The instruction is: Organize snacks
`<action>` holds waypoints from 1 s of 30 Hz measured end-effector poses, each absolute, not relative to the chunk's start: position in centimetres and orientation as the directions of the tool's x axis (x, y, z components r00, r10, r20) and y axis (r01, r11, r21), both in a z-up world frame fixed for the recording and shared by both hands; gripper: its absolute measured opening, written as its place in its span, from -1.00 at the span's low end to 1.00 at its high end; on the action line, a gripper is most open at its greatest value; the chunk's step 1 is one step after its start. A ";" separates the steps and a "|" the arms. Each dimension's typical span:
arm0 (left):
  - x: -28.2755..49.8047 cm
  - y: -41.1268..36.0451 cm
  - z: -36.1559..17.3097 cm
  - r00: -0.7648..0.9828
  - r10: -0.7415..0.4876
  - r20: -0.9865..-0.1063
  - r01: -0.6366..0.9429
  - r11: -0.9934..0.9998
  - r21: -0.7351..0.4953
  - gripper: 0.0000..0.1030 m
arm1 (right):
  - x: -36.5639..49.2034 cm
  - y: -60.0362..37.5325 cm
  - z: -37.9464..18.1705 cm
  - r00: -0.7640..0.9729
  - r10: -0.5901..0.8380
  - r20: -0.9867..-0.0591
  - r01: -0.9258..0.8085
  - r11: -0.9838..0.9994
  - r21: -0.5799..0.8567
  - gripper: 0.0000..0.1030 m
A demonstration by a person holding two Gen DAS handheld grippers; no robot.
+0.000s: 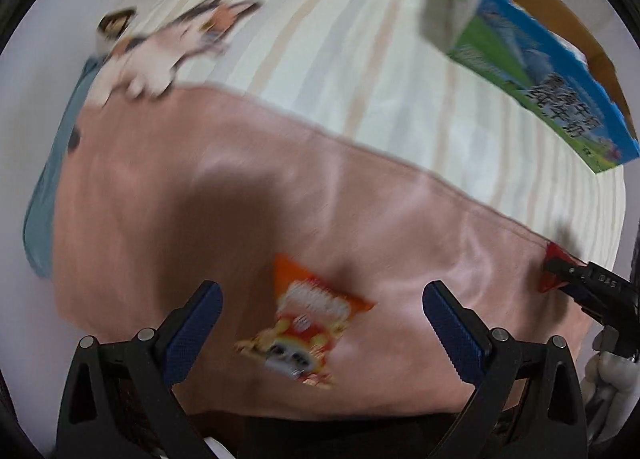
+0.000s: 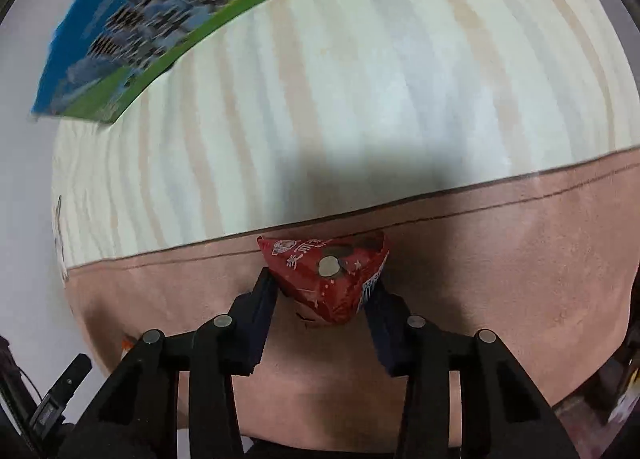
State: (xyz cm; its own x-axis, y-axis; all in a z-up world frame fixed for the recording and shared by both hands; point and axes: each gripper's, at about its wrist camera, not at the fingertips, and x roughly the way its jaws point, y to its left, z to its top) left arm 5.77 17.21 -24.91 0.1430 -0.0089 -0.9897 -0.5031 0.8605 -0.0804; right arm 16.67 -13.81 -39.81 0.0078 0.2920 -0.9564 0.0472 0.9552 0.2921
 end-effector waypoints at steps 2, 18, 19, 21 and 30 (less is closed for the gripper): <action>4.9 17.6 -25.6 0.125 -0.027 -0.992 -0.510 0.855 -0.087 0.99 | 16.2 -12.7 -39.7 -0.011 0.301 -0.954 0.014 0.954 0.301 -0.12; 7.7 13.7 -31.2 0.040 -0.195 -0.980 -0.399 0.896 -0.195 -0.04 | 14.3 -10.8 -39.3 -0.095 0.257 -0.962 -0.146 0.952 0.268 -0.12; 8.4 13.2 -31.1 0.048 -0.202 -0.978 -0.388 0.899 -0.204 -0.04 | 14.2 -11.2 -39.1 -0.091 0.254 -0.963 -0.148 0.953 0.265 -0.12; 10.4 11.5 -30.7 0.069 -0.202 -0.977 -0.357 0.910 -0.214 -0.04 | 14.2 -11.5 -38.7 -0.096 0.232 -0.968 -0.149 0.958 0.245 -0.12; 14.8 6.4 -31.7 0.046 -0.165 -0.985 -0.236 0.957 -0.171 0.00 | 15.3 -13.9 -40.0 -0.096 0.236 -0.967 -0.077 0.967 0.244 -0.10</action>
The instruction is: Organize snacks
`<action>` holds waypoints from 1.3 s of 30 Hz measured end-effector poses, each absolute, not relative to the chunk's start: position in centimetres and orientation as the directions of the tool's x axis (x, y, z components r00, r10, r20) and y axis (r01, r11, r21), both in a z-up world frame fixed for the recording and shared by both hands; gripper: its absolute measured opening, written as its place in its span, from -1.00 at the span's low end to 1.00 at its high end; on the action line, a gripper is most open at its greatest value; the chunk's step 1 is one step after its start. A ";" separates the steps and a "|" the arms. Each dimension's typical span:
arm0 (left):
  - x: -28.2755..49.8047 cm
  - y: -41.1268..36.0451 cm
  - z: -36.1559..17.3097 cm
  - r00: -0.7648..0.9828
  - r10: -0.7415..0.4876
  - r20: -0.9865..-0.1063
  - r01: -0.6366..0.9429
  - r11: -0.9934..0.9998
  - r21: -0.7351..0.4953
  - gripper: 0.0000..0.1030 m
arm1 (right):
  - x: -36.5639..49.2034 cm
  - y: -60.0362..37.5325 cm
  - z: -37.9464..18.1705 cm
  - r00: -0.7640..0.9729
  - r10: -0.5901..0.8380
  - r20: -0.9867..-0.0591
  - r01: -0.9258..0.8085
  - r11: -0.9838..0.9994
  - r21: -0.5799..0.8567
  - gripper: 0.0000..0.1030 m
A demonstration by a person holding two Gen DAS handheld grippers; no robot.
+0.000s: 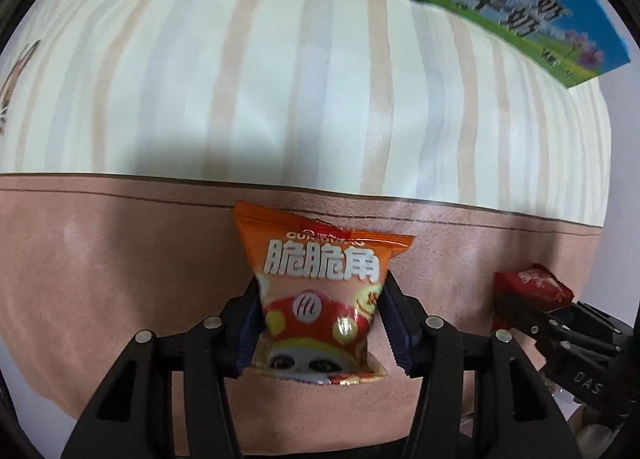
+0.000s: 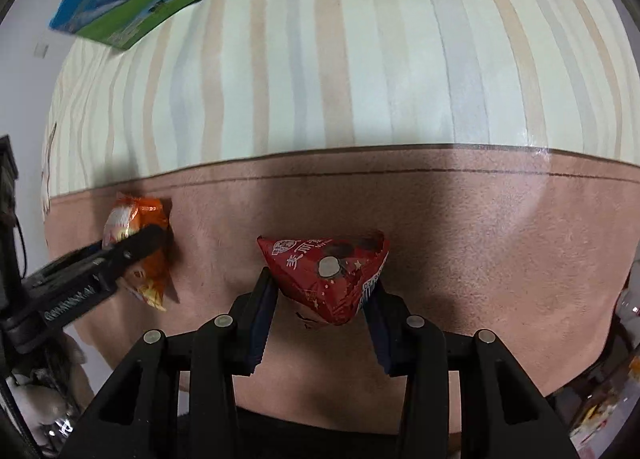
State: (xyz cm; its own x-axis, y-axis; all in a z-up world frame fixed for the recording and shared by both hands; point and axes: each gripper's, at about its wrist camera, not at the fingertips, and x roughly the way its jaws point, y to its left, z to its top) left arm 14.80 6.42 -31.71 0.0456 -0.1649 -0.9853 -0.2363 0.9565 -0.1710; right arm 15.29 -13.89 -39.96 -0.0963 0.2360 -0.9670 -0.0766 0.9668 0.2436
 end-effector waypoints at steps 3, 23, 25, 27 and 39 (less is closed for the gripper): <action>14.8 5.9 -32.9 0.031 -0.161 -0.986 -0.231 0.959 -0.164 0.00 | 15.5 -14.9 -40.1 -0.093 0.258 -0.962 -0.044 0.964 0.263 -0.03; 16.7 1.9 -29.4 0.085 -0.211 -0.974 -0.221 0.949 -0.225 -0.04 | 15.8 -13.8 -37.4 -0.009 0.298 -0.954 -0.040 0.954 0.299 -0.11; 17.5 1.3 -27.0 0.127 -0.229 -0.965 -0.207 0.945 -0.252 -0.04 | 16.7 -14.1 -35.9 0.016 0.326 -0.945 -0.039 0.945 0.325 -0.11; 18.6 1.0 -24.5 0.172 -0.252 -0.952 -0.195 0.939 -0.284 -0.04 | 17.8 -14.4 -33.4 0.051 0.359 -0.932 -0.047 0.933 0.357 -0.11; 31.4 3.3 -10.6 0.388 -0.251 -0.887 -0.066 0.952 -0.299 -0.04 | 29.9 -13.8 -19.3 0.296 0.423 -0.856 -0.156 0.906 0.394 -0.11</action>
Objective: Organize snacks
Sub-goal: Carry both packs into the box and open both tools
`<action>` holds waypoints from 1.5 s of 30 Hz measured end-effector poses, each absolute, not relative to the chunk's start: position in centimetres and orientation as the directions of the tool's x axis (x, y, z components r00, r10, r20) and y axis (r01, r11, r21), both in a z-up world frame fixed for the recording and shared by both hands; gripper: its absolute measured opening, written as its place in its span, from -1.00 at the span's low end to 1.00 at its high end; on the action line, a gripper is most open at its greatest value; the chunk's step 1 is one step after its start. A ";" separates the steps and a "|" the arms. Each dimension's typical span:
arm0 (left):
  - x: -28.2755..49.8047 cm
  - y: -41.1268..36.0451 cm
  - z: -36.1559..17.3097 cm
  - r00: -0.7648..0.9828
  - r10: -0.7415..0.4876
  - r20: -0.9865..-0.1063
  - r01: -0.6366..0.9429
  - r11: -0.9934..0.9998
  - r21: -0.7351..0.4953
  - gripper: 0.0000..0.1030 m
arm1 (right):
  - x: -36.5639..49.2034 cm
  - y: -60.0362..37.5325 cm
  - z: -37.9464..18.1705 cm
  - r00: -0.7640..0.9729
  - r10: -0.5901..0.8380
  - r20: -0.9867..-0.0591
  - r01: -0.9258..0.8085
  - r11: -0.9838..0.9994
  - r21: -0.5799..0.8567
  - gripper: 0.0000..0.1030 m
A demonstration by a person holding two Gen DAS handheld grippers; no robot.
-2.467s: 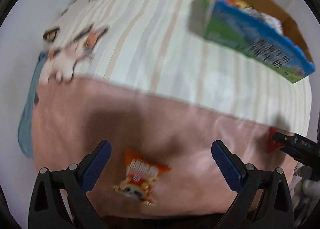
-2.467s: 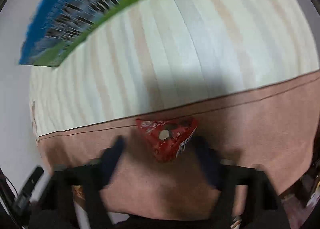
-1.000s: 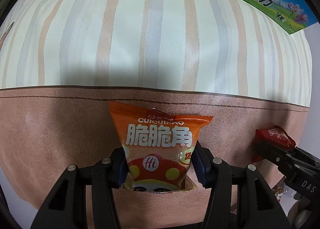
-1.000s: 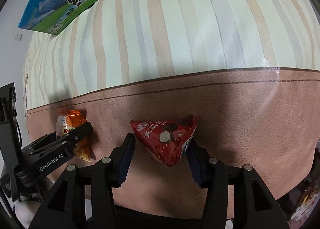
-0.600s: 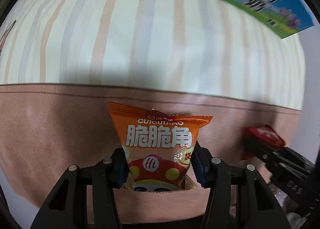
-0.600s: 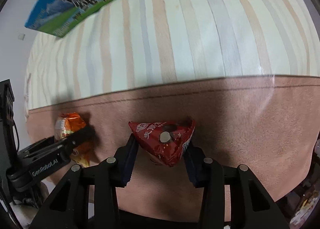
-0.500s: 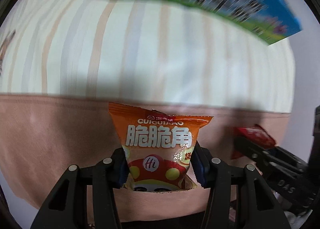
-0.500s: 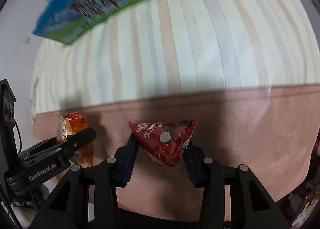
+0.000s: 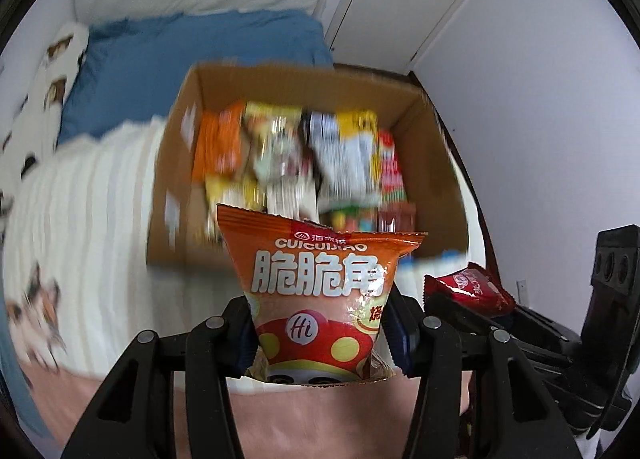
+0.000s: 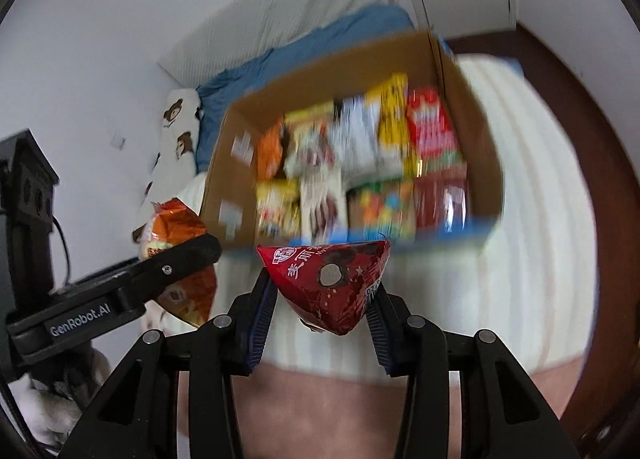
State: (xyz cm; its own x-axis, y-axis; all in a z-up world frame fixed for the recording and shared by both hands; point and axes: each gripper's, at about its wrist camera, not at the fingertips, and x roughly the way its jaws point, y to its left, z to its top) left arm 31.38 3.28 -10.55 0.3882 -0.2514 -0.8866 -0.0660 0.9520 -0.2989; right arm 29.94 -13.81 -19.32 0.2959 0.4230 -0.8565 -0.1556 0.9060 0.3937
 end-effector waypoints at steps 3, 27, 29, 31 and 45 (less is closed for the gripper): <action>35.2 4.3 -10.8 0.370 -0.217 -0.903 -0.068 0.963 -0.259 -0.04 | 33.1 -13.7 -19.3 0.296 0.384 -0.874 -0.155 0.923 0.353 -0.11; 40.3 7.7 -23.8 0.101 -0.158 -0.982 -0.144 0.975 -0.172 0.88 | 40.4 -11.8 -28.9 0.098 0.145 -0.985 -0.142 0.981 0.130 0.93; 40.2 7.7 -23.5 0.110 -0.153 -0.982 -0.142 0.975 -0.168 0.88 | 40.5 -11.7 -28.7 0.106 0.129 -0.986 -0.147 0.983 0.112 0.93; 40.3 7.6 -23.1 0.124 -0.149 -0.981 -0.140 0.976 -0.166 0.88 | 40.5 -11.8 -28.6 0.115 0.110 -0.987 -0.149 0.984 0.092 0.93; 38.1 6.0 -18.8 0.224 -0.092 -0.970 -0.115 0.986 -0.120 0.88 | 38.6 -13.5 -26.1 0.211 0.083 -0.974 -0.122 0.991 0.058 0.96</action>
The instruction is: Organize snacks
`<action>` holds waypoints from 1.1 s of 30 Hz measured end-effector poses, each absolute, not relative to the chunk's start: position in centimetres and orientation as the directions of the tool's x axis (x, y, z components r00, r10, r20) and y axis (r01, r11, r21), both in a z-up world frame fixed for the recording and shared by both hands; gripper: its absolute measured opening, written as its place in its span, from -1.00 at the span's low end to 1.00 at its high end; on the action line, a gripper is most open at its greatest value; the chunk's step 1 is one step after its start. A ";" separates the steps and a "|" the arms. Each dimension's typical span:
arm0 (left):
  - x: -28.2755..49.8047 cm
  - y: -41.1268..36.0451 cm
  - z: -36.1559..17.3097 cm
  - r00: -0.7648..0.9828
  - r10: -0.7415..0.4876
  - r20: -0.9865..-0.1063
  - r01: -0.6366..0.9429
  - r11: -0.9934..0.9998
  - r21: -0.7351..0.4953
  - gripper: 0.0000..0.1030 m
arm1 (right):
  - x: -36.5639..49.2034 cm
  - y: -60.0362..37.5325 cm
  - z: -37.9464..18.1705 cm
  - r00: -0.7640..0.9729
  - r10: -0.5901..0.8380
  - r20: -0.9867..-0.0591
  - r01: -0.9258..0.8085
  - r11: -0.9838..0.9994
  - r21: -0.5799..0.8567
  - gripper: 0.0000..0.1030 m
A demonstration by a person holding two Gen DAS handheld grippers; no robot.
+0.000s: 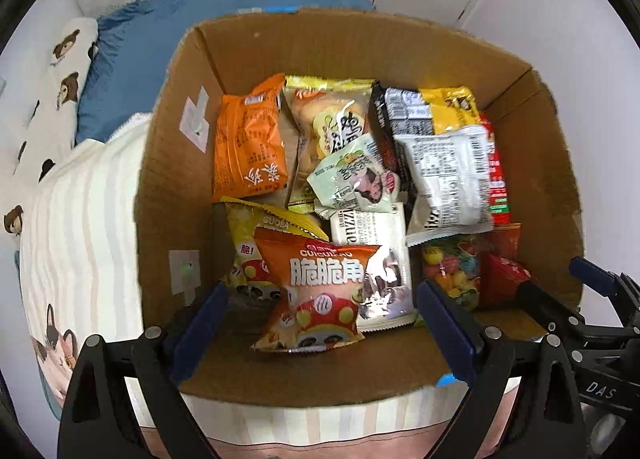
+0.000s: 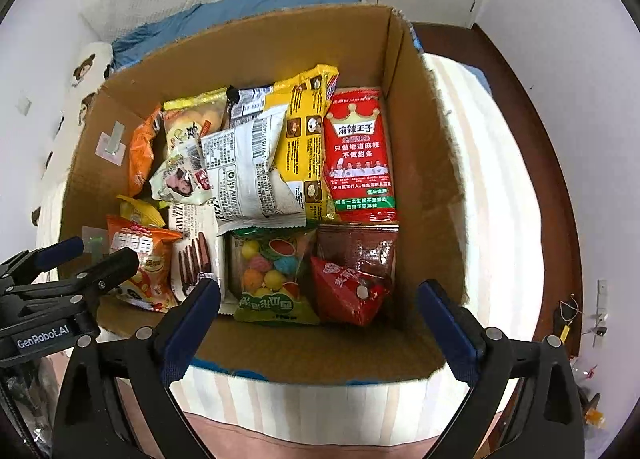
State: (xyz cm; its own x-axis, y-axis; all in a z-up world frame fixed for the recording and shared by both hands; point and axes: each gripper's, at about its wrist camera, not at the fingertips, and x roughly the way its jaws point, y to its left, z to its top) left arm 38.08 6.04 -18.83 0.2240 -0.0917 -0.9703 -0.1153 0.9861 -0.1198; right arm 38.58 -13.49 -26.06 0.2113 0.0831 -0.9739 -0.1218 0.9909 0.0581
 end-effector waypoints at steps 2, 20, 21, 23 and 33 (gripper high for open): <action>37.4 6.1 -18.1 0.250 -0.083 -0.965 -0.119 0.986 -0.116 0.88 | 37.9 -13.7 -25.3 0.235 0.092 -0.968 -0.117 0.991 0.065 0.96; 26.4 3.6 -7.1 0.543 -0.010 -0.839 -0.077 0.995 -0.062 0.88 | 27.0 -15.2 -14.5 0.486 0.164 -0.859 -0.150 0.983 0.103 0.96; 25.8 3.5 -6.7 0.551 -0.008 -0.835 -0.079 0.995 -0.061 0.88 | 26.2 -15.3 -13.8 0.497 0.165 -0.852 -0.153 0.983 0.101 0.96; 24.1 3.4 -5.8 0.569 -0.012 -0.822 -0.082 0.994 -0.072 0.88 | 24.4 -15.6 -12.6 0.519 0.171 -0.837 -0.162 0.982 0.100 0.96; 16.2 2.6 -1.8 0.647 0.017 -0.762 -0.103 0.993 -0.064 0.88 | 15.7 -16.7 -7.1 0.613 0.203 -0.763 -0.192 0.976 0.106 0.98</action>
